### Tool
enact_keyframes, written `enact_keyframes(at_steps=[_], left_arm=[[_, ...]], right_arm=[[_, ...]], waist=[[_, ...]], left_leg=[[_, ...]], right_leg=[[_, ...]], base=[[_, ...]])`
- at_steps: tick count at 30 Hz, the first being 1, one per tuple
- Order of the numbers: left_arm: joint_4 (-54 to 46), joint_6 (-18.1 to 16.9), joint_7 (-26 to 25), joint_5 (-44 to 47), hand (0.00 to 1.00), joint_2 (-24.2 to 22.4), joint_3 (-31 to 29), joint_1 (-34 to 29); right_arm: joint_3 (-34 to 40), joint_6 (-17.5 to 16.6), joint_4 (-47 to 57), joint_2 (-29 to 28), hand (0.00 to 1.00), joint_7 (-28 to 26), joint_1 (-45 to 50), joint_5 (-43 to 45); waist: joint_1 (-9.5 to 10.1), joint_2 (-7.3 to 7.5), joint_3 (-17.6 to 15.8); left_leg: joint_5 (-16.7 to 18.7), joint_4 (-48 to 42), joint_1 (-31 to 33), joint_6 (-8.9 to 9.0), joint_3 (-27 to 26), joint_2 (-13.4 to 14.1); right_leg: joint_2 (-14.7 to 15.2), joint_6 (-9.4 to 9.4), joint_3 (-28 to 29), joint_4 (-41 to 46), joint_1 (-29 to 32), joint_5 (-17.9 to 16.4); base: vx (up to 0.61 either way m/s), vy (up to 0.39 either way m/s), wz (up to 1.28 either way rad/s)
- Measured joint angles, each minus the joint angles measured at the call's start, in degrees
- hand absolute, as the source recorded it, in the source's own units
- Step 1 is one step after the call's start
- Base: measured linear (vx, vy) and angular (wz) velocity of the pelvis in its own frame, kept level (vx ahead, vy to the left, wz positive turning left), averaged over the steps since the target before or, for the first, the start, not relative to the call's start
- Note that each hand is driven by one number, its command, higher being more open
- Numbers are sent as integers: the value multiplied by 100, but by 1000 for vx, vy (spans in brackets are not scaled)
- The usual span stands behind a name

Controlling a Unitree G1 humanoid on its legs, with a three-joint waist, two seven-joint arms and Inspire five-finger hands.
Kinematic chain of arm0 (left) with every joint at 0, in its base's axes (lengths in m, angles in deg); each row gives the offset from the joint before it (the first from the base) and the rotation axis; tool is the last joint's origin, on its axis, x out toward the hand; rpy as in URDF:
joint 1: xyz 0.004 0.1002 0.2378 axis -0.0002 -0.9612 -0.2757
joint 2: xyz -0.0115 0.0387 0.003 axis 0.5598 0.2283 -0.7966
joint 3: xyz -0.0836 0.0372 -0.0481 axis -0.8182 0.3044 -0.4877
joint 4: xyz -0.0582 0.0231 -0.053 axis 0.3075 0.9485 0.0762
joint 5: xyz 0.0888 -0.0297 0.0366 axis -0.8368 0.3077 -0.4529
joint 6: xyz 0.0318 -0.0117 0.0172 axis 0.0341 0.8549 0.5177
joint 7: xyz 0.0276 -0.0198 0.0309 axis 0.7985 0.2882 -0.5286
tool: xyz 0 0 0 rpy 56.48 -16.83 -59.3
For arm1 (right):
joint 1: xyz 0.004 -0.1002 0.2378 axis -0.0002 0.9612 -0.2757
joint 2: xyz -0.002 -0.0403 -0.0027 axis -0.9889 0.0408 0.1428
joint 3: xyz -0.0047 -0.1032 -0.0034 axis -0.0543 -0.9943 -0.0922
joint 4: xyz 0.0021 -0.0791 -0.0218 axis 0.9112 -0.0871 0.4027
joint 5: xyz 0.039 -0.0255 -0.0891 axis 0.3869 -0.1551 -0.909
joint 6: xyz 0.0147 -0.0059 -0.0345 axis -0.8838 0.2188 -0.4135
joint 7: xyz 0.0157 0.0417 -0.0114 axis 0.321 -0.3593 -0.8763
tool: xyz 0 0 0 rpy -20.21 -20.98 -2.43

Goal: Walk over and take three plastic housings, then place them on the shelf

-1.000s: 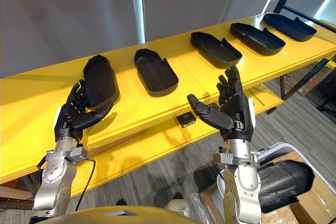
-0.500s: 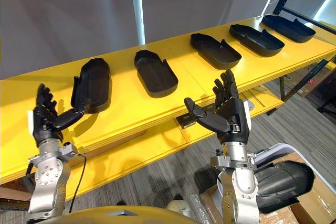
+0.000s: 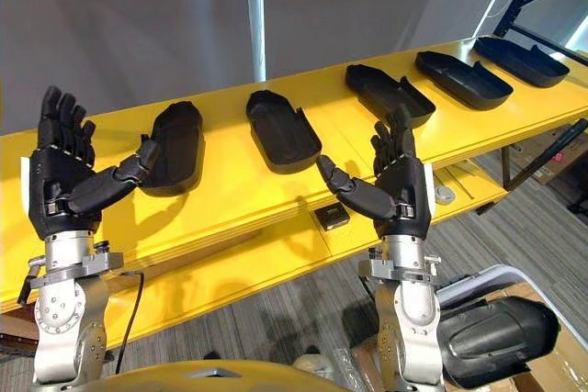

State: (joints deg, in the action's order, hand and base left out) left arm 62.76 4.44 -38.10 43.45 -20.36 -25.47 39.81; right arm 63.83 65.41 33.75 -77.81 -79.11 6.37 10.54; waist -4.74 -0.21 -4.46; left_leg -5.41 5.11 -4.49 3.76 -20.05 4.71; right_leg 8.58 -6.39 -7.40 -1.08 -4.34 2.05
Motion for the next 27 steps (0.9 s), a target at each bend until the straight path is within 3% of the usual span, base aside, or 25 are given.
enact_keyframes(at_steps=[6, 11, 17, 20, 22, 24, 26, 27], left_arm=[[-12, -29, 505, 472, 100, 30, 429, 4], [-45, -53, 887, 1015, 100, 44, 1092, 17], [-44, -53, 910, 1416, 100, 78, 1829, 82], [-11, -52, 669, 1404, 100, 80, 2053, 211], [-4, -52, 404, 1348, 100, 78, 2113, 317], [-17, -49, 21, 1350, 100, 46, 1994, 315], [-51, -49, -81, 1350, 100, 40, 1886, 214], [-107, -48, -100, 1350, 100, 34, 1786, 113]], right_arm=[[16, 0, -3, -20, 100, 638, -38, -423], [53, 5, -2, -78, 100, 998, 97, -629], [590, 3, 261, -407, 100, 1038, 914, -602], [694, -40, 426, -495, 100, 1021, 1289, -521], [689, -95, 487, -493, 100, 871, 1400, -283], [555, -229, 562, -459, 100, 582, 1286, 30], [423, -313, 561, -420, 100, 477, 1204, 144], [287, -347, 559, -389, 100, 457, 1094, 145]], waist=[[-24, 4, 2], [-109, 11, 6], [-511, 34, 94], [-675, 67, 112], [-653, 54, 124], [-516, -183, 150], [-343, -292, 124], [-264, -412, 147]], left_leg=[[10, 0, 1, -3, -76, 3], [101, -3, -129, 18, -599, 47], [375, -26, -534, 201, -1622, 199], [577, -289, -600, 333, -1980, 340], [982, -985, -442, 289, -1609, 537], [1710, -1958, -88, 157, -358, 817], [2063, -2229, -46, -3, 446, 783], [2185, -2301, -49, 67, 871, 756]], right_leg=[[13, -3, 60, 0, 40, 0], [-44, -18, 560, 29, 234, 23], [-289, -64, 1469, 43, 458, 47], [-443, -84, 1747, 76, 591, 88], [-593, 34, 2077, 111, 660, 174], [-913, 103, 2671, 127, 766, 268], [-1051, 122, 3011, 217, 823, 262], [-1156, 113, 3135, 287, 881, 263]], base=[[3, 6, -5], [1, 30, -50], [47, 12, -89], [65, -45, -80], [111, -90, -107], [122, -75, -139], [6, 86, -112], [-44, 165, -89]])
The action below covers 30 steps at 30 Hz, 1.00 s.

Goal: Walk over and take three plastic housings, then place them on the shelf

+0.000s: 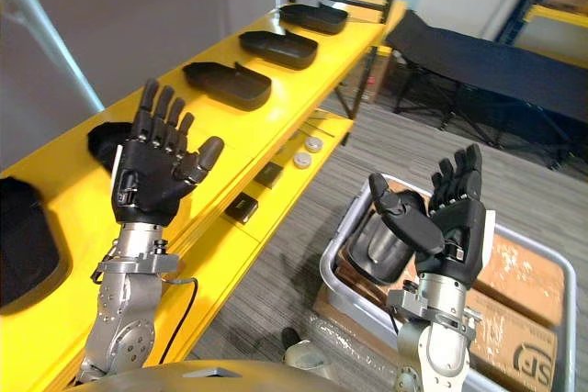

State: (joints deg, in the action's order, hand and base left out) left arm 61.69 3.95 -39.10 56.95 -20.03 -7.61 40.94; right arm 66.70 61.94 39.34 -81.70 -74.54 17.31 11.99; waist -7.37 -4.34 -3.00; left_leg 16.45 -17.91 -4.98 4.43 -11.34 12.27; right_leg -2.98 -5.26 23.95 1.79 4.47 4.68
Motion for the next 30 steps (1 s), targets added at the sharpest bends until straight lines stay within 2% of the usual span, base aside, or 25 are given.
enact_keyframes(at_steps=[2, 3, 4, 7, 10, 11, 13, 16, 17, 18, 20, 22, 23, 25, 26, 27, 28, 29, 30], left_arm=[[-176, -2, 36, 2, 100, -29, -164, -106], [-216, -3, 89, 2, 100, -57, -252, -87], [-219, -5, 89, 8, 100, -59, -300, -91], [-217, -95, 119, 37, 100, -12, -318, -95], [-219, -241, 313, 193, 100, -3, -300, -65], [-221, -274, 452, 331, 100, 0, -298, -22], [-234, -275, 657, 494, 100, 24, -269, 26], [-266, -289, 787, 502, 100, 55, -106, 68], [-304, -293, 782, 483, 100, 67, -57, 60], [-331, -295, 748, 470, 100, 31, -48, 56], [-374, -301, 717, 471, 100, 55, -156, 70], [-351, -280, 731, 523, 100, 57, -269, 81], [-322, -272, 738, 536, 100, 58, -310, 93], [-116, -189, 746, 549, 100, 66, -516, 105], [-52, -137, 747, 549, 100, 66, -576, 103], [81, -90, 744, 542, 100, 94, -666, 104], [164, -55, 743, 519, 100, 154, -717, 116], [427, 34, 717, 499, 100, 121, -752, 99], [608, 143, 699, 497, 100, 116, -765, 45]], right_arm=[[-267, -11, 0, 18, 100, 17, -168, -14], [-424, -9, -1, 24, 100, 92, -230, -28], [-621, -9, 0, 26, 100, 164, -245, -33], [-952, -3, -7, 32, 100, 376, -261, -136], [-958, -1, -53, 23, 100, 535, -247, -135], [-917, -2, -109, -12, 100, 641, -196, -135], [-804, -4, -156, -144, 100, 769, -38, -135], [-695, -109, -154, -322, 100, 711, 421, -114], [-695, -141, -154, -328, 100, 640, 519, -83], [-702, -164, -149, -299, 100, 515, 459, -6], [-770, -263, -137, -233, 100, 337, 239, 23], [-1045, -299, -150, -92, 100, 340, -72, -31], [-1125, -303, -178, -52, 100, 354, -174, -38], [-1396, -302, -640, -27, 100, 416, -700, -158], [-1456, -290, -796, -31, 100, 445, -810, -187], [-1529, -248, -1083, -43, 100, 495, -969, -348], [-1542, -218, -1217, -46, 100, 501, -1017, -408], [-1507, -94, -1414, 19, 100, 531, -1106, -473], [-1459, -11, -1500, 126, 100, 522, -1094, -486]], waist=[[70, -10, -3], [181, 69, -60], [279, 137, -102], [422, 171, -121], [411, 137, -165], [403, 114, -274], [400, 76, -399], [378, 195, -505], [389, 245, -558], [400, 186, -605], [411, 167, -627], [420, 221, -619], [421, 228, -617], [520, 338, -557], [574, 395, -523], [627, 513, -462], [655, 603, -428], [765, 425, -445], [766, 306, -481]], left_leg=[[97, 45, 45, 80, -20, -70], [105, 78, 56, 115, -23, -135], [90, 99, 62, 119, -5, -194], [111, -18, 188, 64, 215, -321], [248, -473, 419, 38, 392, -354], [362, -746, 450, 39, 402, -344], [576, -1051, 450, 8, 317, -309], [765, -1379, 439, -112, -34, -285], [757, -1385, 419, -170, -203, -238], [652, -1229, 377, -276, -504, -175], [422, -989, 343, -255, -925, -29], [100, -648, 243, -193, -1212, 113], [40, -601, 247, -159, -1248, 166], [-225, -423, 280, 28, -1442, 352], [-287, -386, 307, 91, -1504, 391], [-386, -402, 439, 253, -1544, 460], [-443, -428, 495, 352, -1536, 484], [-613, -163, 481, 447, -1370, 642], [-866, 206, 345, 564, -1344, 720]], right_leg=[[29, -29, -11, 47, 141, 15], [110, -81, -35, 33, 167, 48], [202, -102, -130, -1, 145, 60], [379, -73, -401, 76, 122, -63], [377, -163, -541, 639, 339, -299], [350, -192, -594, 913, 379, -379], [302, -191, -630, 1123, 413, -383], [285, -298, -474, 1089, 442, -248], [341, -101, -494, 908, 434, -241], [512, 342, -952, 856, 536, -410], [662, 352, -1610, 1865, 983, -435], [1007, 523, -2192, 3049, 957, -675], [1133, 537, -2327, 3232, 875, -774], [1729, 550, -2720, 3374, 473, -938], [1890, 551, -2756, 3284, 398, -935], [2107, 529, -2886, 2878, 240, -719], [2032, 253, -2818, 2609, 194, -782], [1735, 153, -2925, 2217, 140, -843], [1552, -13, -3043, 1810, 38, -894]], base=[[-78, 143, -26], [-116, 101, 10], [-123, 86, 17], [-78, 52, 37], [-35, 30, 31], [-61, 51, -2], [-117, 96, -37], [-177, 94, -58], [-269, 92, -99], [-263, 77, -116], [-207, 27, -113], [-73, -72, -75], [-30, -153, -54], [-50, -261, -59], [-66, -342, -62], [-66, -316, -48], [-67, -396, -70], [-28, -378, -89], [-4, -356, -92]])
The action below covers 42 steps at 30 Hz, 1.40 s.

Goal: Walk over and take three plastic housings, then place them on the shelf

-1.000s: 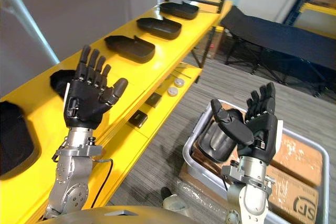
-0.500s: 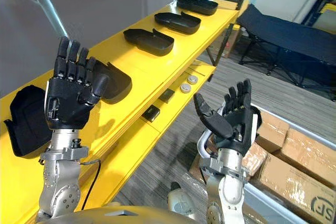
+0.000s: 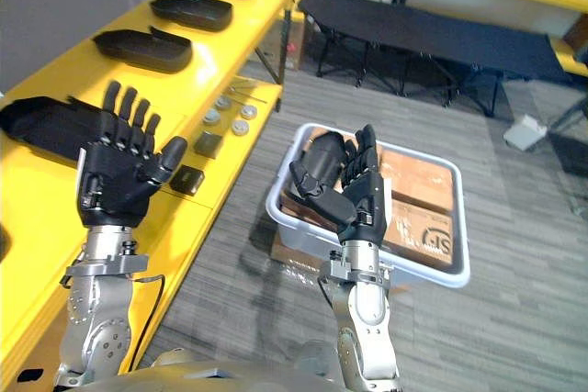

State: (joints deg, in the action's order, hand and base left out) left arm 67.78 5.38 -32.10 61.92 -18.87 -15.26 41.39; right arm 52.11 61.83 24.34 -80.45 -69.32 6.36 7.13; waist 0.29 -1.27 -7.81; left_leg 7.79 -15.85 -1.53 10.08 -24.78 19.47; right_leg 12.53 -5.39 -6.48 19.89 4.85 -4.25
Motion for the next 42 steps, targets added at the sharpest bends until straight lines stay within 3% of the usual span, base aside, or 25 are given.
enact_keyframes(at_steps=[2, 3, 4, 7, 8, 9, 10, 11, 13, 16, 20, 24, 28, 34, 42], left_arm=[[70, 43, -19, -22, 100, -191, -147, -152], [70, 43, -20, -20, 100, -278, -186, -197], [70, 43, -14, -4, 100, -382, -229, -246], [34, -33, 87, 290, 100, -448, -332, -422], [34, -76, 123, 338, 100, -453, -349, -435], [32, -154, 174, 397, 100, -457, -348, -437], [32, -215, 210, 395, 100, -446, -347, -434], [35, -265, 266, 391, 100, -424, -345, -415], [36, -401, 398, 374, 100, -397, -272, -353], [236, -417, 489, 333, 100, -244, -68, -217], [440, -378, 521, 174, 100, 131, 184, 121], [440, -290, 540, -28, 100, 374, 280, 773], [493, -43, 652, 4, 100, 395, 522, 1274], [1360, 257, 994, 3, 100, 569, 1128, 1645], [2008, 348, 1143, 64, 100, 586, 1559, 1986]], right_arm=[[137, 85, -36, 101, 100, -139, 90, 10], [189, 106, -36, 138, 100, -199, 124, 10], [300, 130, -36, 207, 100, -262, 190, 20], [531, 156, -30, 424, 100, -529, 462, 136], [548, 157, -30, 451, 100, -565, 488, 137], [598, 163, -30, 500, 100, -611, 503, 134], [645, 165, -30, 544, 100, -624, 487, 133], [700, 166, -30, 546, 100, -606, 495, 136], [756, 174, -36, 531, 100, -328, 482, 234], [692, 174, -286, 459, 100, 172, 376, 215], [868, 173, -1624, 464, 100, 685, -559, 124], [1096, 209, -2814, 715, 100, 1381, -1935, 101], [1238, 341, -3868, 1554, 100, 1727, -3618, 138], [841, 491, -5324, 2599, 100, 1688, -5561, 403], [245, 650, -6248, 2778, 100, 1596, -6612, 475]], waist=[[-153, -64, -83], [-216, -110, -110], [-277, -168, -153], [-375, -147, -176], [-377, -102, -207], [-331, -133, -261], [-279, -211, -310], [-301, -273, -351], [-346, -316, -409], [-321, -171, -546], [-198, -27, -700], [-63, -34, -1077], [125, -177, -1501], [477, -253, -1666], [753, -441, -1872]], left_leg=[[-203, 292, -202, 156, -172, 154], [-232, 303, -237, 130, -170, 230], [-291, 299, -303, 48, -142, 337], [-581, 20, -226, -496, 255, 379], [-480, -99, -145, -648, 431, 362], [-105, -231, -62, -696, 985, 97], [176, -272, -41, -744, 1211, -106], [311, -270, -28, -841, 1332, -138], [369, 20, -98, -724, 1538, -394], [476, 108, -183, -535, 1445, -631], [674, -135, 60, -257, 1450, -822], [854, -895, 922, -261, 1727, -888], [840, -1324, 1576, -251, 2123, -886], [805, -1588, 2189, -258, 2410, -895], [800, -1873, 2553, -274, 2670, -966]], right_leg=[[-236, -317, -235, -699, -269, -115], [-343, -326, -240, -868, -350, -97], [-493, -264, -200, -1022, -429, -34], [-671, -80, 142, -1322, -479, 94], [-677, -50, 231, -1398, -479, 125], [-651, 17, 421, -1575, -480, 208], [-689, 9, 541, -1701, -482, 301], [-699, -31, 539, -1735, -469, 357], [-591, -237, 645, -1722, -276, 542], [-352, -407, 681, -1761, -236, 709], [-131, -451, 488, -1996, -164, 1040], [-13, -428, 192, -2265, 78, 1403], [-41, -427, -100, -2426, 249, 1639], [-72, -366, -439, -2429, 546, 1811], [-62, -332, -794, -2428, 623, 1947]], base=[[11, -335, -74], [9, -340, -62], [-3, -173, -49], [-14, -177, -52], [-48, -67, -63], [-70, 78, -67], [-75, 115, -65], [-93, 119, -42], [-79, 107, -23], [-82, 180, -17], [-111, 142, -15], [-185, 121, 19], [-151, 30, 37], [-84, 19, 18], [-58, 35, 14]])
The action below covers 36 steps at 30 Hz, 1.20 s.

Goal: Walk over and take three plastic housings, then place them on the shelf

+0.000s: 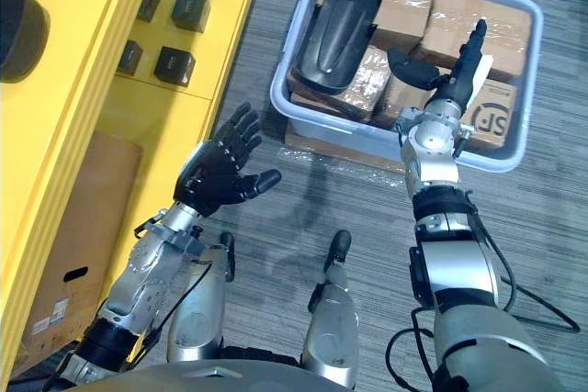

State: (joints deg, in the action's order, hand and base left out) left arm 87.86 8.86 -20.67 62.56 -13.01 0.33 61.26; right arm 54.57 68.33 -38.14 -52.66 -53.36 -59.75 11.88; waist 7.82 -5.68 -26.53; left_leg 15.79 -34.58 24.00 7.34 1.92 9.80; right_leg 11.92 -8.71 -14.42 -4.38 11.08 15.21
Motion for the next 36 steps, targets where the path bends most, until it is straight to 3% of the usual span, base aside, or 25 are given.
enact_keyframes(at_steps=[3, 5, 10, 19, 24, 29, 32, 36], left_arm=[[242, 0, 0, 169, 100, -31, 53, 79], [457, 0, -22, 171, 100, -105, 161, 229], [719, -19, -120, 307, 100, -132, 290, 241], [1227, -163, -194, 509, 100, -265, 559, 329], [1407, -286, -333, 596, 100, -319, 671, 327], [1434, -409, -381, 613, 100, -328, 726, 138], [1434, -427, -381, 613, 100, -325, 727, 54], [1367, -493, -387, 609, 100, -325, 717, -146]], right_arm=[[-142, 202, -336, 31, 100, -32, -372, 0], [-298, 379, -573, 304, 100, -44, -581, 0], [-380, 663, -891, 560, 100, -28, -1026, -3], [-519, 1518, -1712, 903, 100, 34, -1634, -2], [-634, 1594, -1844, 1064, 100, -121, -1750, -13], [-746, 1593, -1862, 1093, 100, -114, -1753, -3], [-747, 1586, -1864, 1107, 100, 53, -1756, 0], [-715, 1332, -1586, 1133, 100, 453, -1819, 316]], waist=[[60, -37, -24], [153, -149, -119], [170, -255, -198], [361, -474, -283], [476, -483, -276], [466, -491, -271], [466, -492, -270], [403, -491, -270]], left_leg=[[2, -72, 131, -6, 48, -8], [4, -142, 181, -16, 87, -12], [-24, -221, 360, -33, 134, -20], [-155, -157, 479, -18, 255, -30], [-320, 39, 491, 26, 331, -35], [-398, 96, 506, 50, 416, -39], [-417, 98, 491, 58, 439, -38], [-442, 103, 452, 70, 428, -30]], right_leg=[[0, 0, -77, 6, 54, 0], [0, 0, -107, 40, 58, 0], [-2, 0, -166, 59, 173, 0], [4, 38, -299, 234, 320, -32], [12, 104, -412, 344, 414, -83], [12, 166, -500, 477, 453, -155], [15, 165, -508, 535, 455, -176], [16, 165, -497, 565, 449, -176]], base=[[-76, 25, 6], [-88, 32, 5], [-77, 31, 3], [-50, 29, 5], [-42, 1, 9], [-42, 11, 7], [-35, 32, 4], [-30, 35, -2]])
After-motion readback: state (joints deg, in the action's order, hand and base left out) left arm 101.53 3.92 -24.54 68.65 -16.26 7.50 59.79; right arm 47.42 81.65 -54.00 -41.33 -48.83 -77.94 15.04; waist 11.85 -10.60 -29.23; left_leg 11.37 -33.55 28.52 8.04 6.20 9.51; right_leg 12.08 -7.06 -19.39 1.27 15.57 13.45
